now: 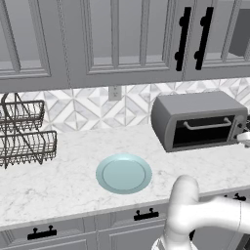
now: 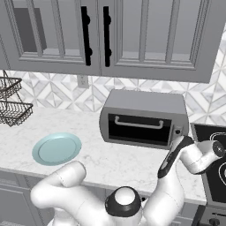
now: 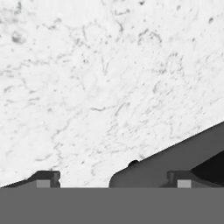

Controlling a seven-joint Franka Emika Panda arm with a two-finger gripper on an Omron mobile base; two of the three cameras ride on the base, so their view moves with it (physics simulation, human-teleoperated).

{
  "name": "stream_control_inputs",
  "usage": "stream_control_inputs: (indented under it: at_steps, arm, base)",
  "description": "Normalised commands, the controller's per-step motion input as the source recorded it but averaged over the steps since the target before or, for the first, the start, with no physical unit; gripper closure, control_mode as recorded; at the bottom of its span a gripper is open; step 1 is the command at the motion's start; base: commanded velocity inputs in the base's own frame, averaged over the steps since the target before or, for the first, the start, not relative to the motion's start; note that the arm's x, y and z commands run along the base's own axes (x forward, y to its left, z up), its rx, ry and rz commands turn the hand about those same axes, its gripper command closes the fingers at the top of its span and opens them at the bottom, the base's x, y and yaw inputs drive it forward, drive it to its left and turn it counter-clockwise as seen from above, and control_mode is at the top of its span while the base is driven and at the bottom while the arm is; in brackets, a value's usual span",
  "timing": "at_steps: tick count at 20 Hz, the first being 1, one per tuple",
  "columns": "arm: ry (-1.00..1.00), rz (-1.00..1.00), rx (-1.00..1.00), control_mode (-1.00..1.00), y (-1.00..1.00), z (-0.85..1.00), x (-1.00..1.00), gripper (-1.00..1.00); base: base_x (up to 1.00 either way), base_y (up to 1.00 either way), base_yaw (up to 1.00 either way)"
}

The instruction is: Pick up the kebab skewer and baguette bread, and place them inside the toaster oven. Close the toaster oven door and start by setting the timer.

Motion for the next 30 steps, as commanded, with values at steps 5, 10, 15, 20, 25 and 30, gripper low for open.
stream_control_inputs:
  at_steps: [5, 10, 15, 20, 25, 30]
  arm:
    - [-0.01, 0.05, 0.25, -1.0, -0.53, -0.02, 0.02, -1.0]
    - [0.0, 0.0, 0.28, -1.0, -0.21, 0.08, 0.01, -1.0]
    - [0.0, 0.0, 0.27, -1.0, -0.01, 0.0, 0.06, -1.0]
    - [0.0, -0.01, 0.25, -1.0, 0.0, 0.0, 0.0, -1.0]
    - [0.05, -0.09, 0.25, -1.0, 0.11, 0.09, -0.14, -1.0]
    - [0.15, -0.15, 0.17, -1.0, 0.19, 0.02, -0.38, -1.0]
  base:
    - [0.0, 0.0, 0.0]
    - [0.0, 0.0, 0.0]
    - [0.0, 0.0, 0.0]
    - [0.0, 0.0, 0.0]
    - [0.0, 0.0, 0.0]
    - [0.0, 0.0, 0.0]
